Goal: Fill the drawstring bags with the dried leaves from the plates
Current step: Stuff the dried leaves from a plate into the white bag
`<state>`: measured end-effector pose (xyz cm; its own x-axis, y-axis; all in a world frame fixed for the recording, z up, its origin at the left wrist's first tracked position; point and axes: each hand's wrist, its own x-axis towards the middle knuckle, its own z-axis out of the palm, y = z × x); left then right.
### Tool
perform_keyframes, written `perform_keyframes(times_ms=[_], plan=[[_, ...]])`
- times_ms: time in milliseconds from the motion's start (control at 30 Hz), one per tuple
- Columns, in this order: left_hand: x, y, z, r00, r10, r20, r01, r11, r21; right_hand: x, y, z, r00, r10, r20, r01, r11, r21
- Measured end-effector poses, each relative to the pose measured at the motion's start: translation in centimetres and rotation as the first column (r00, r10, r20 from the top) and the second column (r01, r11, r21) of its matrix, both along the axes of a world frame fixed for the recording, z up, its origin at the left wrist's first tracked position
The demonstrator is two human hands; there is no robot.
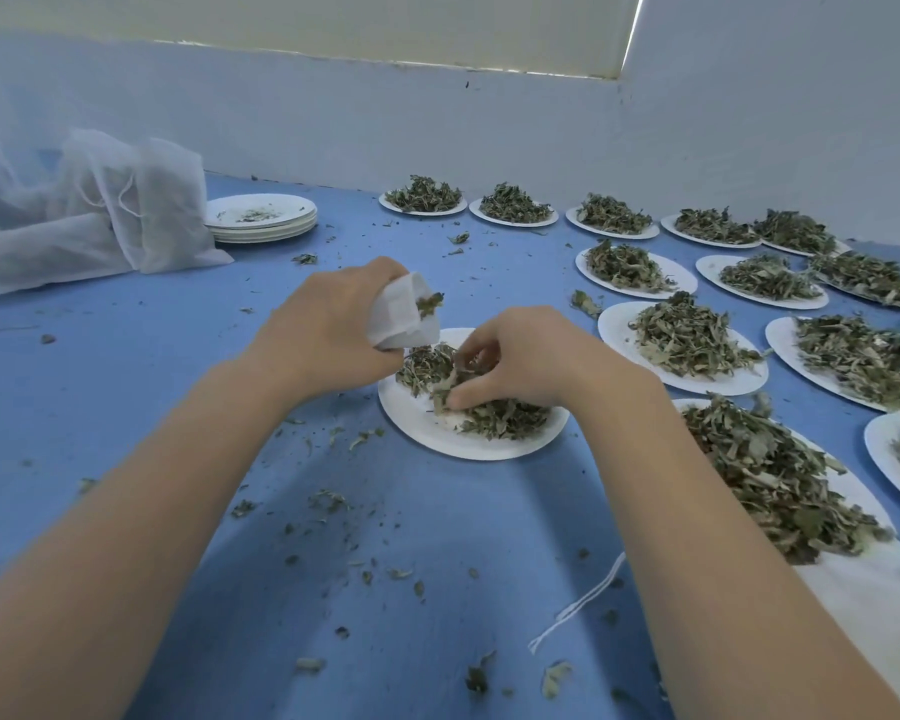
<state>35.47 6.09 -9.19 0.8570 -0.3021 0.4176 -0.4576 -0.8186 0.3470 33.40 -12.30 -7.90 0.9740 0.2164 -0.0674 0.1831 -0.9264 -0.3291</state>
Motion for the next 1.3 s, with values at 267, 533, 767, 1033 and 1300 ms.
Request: perform_keyframes(times_ms=[267,533,767,1033,1300], plan=[[0.3,0.0,-0.4,1.0,0.011,-0.018,-0.01,0.998,0.055,-0.3,-1.0,1.8,0.974,0.002,0.225,-0.037,0.988,0.15],[-0.3,-1.2,-0.5,0.999,-0.034,0.003,0.034,0.999,-0.004,-0.7,-0.2,2.4,0.926,-0.032,0.377,-0.073,0.962,0.263],[-0.8,-2.3,-0.6,0.999,-0.016,0.028,0.018,0.997,-0.076,-0.9,2.3,3.3,0.939,0.063,0.338,-0.01,0.988,-0.157],[-0.6,-2.0,-0.8,1.0,-0.017,0.009,0.018,0.993,-0.118,-1.8,-0.3,3.2,0.989,0.145,0.031,-0.139,0.835,0.533],[-0.8,-2.2,-0.6,0.996,-0.042,0.075,0.054,0.987,-0.152,-1.2,1.8,2.1,0.953,-0.051,0.297,-0.086,0.898,0.431]])
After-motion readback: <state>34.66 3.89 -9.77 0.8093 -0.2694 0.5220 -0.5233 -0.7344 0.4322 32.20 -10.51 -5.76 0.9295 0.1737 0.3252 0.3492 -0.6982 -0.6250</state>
